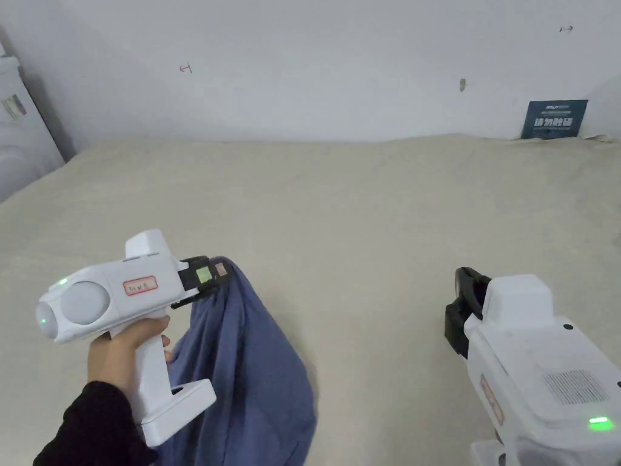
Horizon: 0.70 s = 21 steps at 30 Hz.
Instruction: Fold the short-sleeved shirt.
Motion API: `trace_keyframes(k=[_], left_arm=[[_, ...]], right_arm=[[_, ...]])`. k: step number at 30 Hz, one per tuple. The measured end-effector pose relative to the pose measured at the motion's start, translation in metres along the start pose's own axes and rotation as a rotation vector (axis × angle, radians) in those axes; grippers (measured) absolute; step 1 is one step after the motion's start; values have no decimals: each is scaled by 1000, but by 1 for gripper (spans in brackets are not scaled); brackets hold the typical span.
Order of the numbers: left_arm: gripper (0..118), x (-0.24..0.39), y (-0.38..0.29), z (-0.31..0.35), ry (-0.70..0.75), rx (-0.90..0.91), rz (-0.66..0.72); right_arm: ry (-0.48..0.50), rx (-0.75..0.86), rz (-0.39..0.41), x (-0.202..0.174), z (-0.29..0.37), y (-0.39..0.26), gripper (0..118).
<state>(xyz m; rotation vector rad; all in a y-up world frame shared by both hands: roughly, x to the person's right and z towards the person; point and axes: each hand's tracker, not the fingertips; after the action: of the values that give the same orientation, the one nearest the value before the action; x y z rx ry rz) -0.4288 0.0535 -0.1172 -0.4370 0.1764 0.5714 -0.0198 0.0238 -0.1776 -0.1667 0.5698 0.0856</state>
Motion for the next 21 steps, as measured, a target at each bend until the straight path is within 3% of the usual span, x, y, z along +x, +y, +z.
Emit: trace_keyframes(k=[12, 21], left_arm=[[0, 165, 45, -37, -158, 9, -323], [0, 260, 23, -87, -263, -54, -536]], right_arm=[[-153, 61, -13, 66, 43, 12, 1], [-261, 70, -9, 104, 65, 14, 1]])
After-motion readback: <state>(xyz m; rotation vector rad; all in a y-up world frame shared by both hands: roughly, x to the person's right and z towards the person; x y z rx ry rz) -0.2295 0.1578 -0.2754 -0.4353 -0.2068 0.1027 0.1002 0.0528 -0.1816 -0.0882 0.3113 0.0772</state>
